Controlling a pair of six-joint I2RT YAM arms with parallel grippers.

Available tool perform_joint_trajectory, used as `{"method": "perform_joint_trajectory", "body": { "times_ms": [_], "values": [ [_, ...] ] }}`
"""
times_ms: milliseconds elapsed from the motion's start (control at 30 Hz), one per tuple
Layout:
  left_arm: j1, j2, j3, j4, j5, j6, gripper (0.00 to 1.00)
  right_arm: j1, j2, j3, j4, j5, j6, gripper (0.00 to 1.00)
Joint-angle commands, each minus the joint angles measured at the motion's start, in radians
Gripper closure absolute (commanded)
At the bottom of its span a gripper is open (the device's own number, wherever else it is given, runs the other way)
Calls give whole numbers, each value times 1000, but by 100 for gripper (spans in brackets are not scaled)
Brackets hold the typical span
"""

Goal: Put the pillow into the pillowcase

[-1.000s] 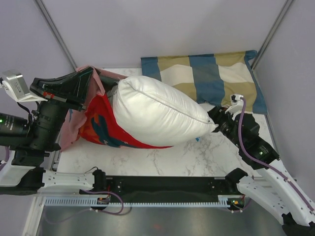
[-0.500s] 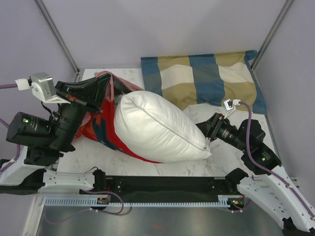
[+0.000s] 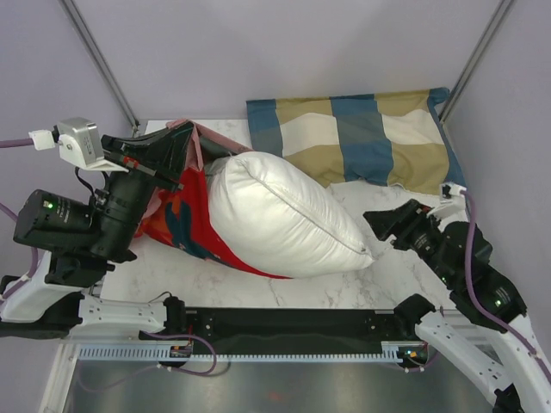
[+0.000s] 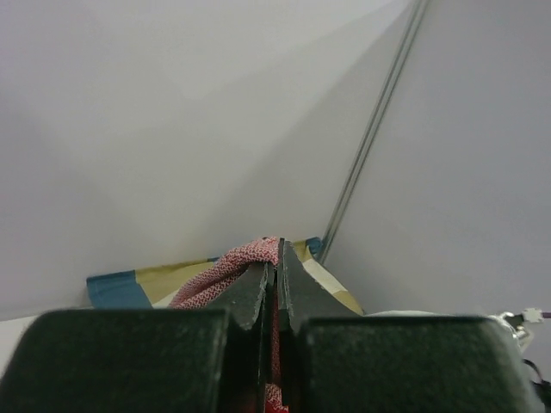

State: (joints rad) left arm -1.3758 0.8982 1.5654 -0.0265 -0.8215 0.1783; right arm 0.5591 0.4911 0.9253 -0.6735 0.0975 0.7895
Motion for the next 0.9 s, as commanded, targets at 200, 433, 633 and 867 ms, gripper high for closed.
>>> {"method": "perform_joint_trajectory", "body": {
  "times_ms": [200,433,633,867],
  "values": [
    [-2,-19,-34,336,-34,269,98,1,-117,-75,-207,58,59,28],
    [-2,-18,-84,467,-25,411,98,1,-221,-255,53,-271,241,32],
    [0,27,-51,494,-4,461,98,1,-125,-215,155,-372,283,31],
    [-2,8,-50,479,25,409,98,1,-43,-178,267,-432,307,30]
  ]
}}
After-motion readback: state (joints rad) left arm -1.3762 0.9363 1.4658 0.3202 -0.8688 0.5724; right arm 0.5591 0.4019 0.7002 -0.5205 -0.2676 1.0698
